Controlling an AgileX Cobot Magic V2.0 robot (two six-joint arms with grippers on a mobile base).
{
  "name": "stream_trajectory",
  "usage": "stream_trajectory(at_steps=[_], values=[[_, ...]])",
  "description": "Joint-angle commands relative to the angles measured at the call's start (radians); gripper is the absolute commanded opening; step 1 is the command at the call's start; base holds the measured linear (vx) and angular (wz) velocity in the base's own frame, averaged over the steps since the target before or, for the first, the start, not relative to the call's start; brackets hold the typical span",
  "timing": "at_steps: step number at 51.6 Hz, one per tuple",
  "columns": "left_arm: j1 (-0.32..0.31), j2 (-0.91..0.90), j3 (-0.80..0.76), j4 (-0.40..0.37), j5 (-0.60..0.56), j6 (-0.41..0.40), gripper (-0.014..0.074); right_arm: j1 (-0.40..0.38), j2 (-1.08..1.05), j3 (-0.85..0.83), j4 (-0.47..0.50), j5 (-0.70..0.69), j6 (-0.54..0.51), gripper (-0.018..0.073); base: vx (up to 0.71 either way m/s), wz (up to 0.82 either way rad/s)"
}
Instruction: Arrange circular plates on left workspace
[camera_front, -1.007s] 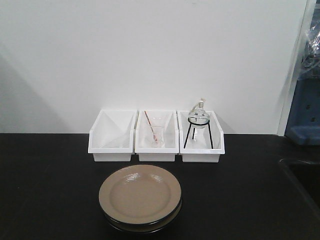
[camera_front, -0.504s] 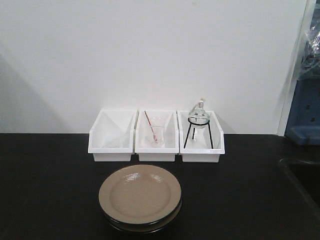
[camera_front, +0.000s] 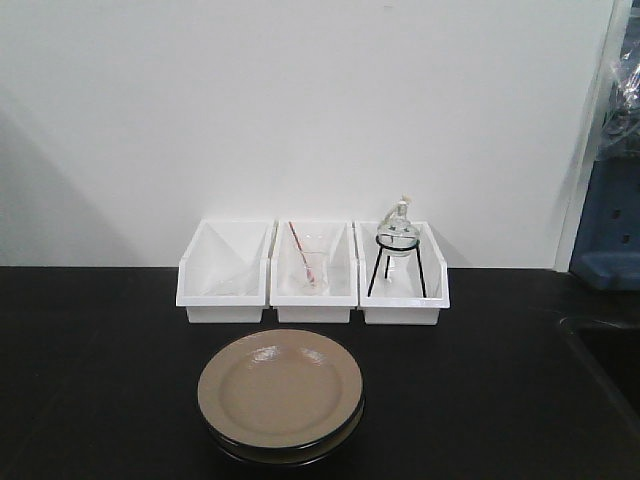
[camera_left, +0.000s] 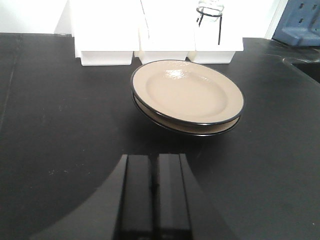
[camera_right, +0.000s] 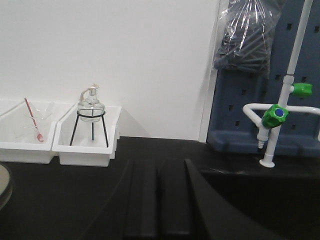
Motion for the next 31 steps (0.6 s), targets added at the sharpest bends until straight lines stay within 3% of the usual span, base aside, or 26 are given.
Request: stream_trajectory(at_steps=[1,18,22,26,31], values=[[-0.003,0.002,-0.027,-0.059,-0.009,0.0,0.0,-0.003,0.003,-0.029,-0.011,-0.044,-0.039,-0.0002,0.0,0.0],[-0.003,0.0,-0.026,-0.04,-0.008,0.0,0.0,-0.003,0.003,-0.029,-0.011,-0.044,-0.039,-0.0002,0.0,0.0],[-0.003,-0.014,-0.026,0.053,-0.025,0.0,0.0,-0.003,0.003,-0.029,-0.011,-0.044,-0.039,-0.0002,0.0,0.0],[-0.003,-0.036,-0.026,0.252,-0.048,-0.009,0.0,-0.003,0.003,-0.029,-0.011,-0.044,-0.039,-0.0002,0.0,0.0],[-0.003,-0.053,-0.025,0.42,-0.099,-0.116,0.0,-0.003,0.003,-0.029,-0.011,-0.044,-0.039,-0.0002,0.0,0.0]])
